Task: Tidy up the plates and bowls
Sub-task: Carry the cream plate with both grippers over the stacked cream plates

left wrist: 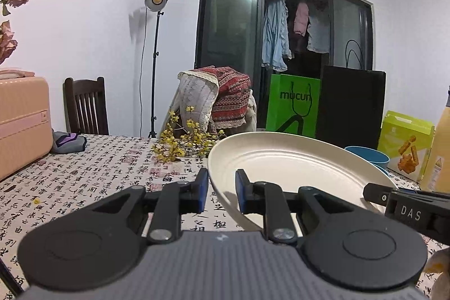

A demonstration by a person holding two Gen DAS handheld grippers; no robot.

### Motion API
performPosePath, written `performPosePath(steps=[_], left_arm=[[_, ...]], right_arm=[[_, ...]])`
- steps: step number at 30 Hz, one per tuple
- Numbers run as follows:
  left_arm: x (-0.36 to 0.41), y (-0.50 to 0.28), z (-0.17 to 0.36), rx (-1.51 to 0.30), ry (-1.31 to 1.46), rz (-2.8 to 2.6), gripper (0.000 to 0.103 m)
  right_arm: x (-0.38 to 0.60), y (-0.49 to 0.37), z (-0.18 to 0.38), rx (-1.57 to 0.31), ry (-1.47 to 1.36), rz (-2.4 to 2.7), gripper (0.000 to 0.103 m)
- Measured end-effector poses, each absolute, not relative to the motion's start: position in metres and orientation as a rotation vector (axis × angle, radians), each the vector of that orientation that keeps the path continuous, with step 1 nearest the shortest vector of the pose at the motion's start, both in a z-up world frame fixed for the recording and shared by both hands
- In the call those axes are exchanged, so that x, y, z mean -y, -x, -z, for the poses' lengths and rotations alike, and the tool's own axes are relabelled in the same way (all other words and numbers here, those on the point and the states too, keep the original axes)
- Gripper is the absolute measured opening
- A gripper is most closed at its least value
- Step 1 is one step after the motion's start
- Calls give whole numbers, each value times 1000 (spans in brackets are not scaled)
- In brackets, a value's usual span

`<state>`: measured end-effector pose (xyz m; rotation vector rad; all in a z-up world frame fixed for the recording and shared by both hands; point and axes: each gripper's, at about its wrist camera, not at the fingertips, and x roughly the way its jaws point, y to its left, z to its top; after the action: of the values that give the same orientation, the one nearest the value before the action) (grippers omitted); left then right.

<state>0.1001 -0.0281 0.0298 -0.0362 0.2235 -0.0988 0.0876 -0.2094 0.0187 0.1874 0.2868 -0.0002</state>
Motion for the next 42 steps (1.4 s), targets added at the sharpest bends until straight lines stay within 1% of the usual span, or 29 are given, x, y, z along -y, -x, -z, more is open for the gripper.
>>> performPosePath(steps=[42], left_arm=[[57,-93,-8,-272,-4,174,21]], right_arm=[[246,-74,7,-312,-210,67,19]])
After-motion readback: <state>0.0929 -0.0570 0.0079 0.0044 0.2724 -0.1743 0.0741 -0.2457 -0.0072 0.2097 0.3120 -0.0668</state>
